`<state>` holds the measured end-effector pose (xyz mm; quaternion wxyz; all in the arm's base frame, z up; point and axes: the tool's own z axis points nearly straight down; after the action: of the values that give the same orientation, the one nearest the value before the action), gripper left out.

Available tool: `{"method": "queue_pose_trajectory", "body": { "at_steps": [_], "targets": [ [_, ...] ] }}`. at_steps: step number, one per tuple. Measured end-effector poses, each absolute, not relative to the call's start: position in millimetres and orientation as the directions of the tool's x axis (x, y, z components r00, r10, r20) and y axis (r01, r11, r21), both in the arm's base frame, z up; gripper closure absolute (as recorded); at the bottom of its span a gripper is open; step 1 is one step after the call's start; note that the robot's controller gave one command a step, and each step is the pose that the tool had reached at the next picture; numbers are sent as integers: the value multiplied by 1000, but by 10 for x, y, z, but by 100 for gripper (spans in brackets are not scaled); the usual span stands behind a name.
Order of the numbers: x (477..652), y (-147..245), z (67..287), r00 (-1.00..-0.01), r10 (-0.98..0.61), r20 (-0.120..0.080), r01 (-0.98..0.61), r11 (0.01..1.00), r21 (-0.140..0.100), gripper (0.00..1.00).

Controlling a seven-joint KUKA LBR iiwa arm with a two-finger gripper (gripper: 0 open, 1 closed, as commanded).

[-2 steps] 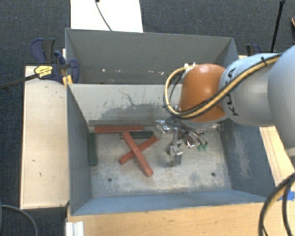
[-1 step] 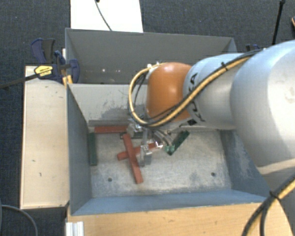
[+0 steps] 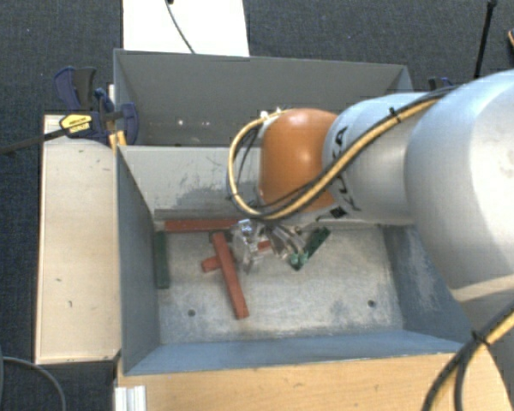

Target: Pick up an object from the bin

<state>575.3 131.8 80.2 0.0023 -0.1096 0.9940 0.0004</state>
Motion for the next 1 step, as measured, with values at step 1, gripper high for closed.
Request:
{"method": "queue_pose_trajectory", "body": {
  "at_steps": [1],
  "targets": [
    [5753, 1318, 802, -975, -221, -5, -221, 975, 0, 0]
  ]
}}
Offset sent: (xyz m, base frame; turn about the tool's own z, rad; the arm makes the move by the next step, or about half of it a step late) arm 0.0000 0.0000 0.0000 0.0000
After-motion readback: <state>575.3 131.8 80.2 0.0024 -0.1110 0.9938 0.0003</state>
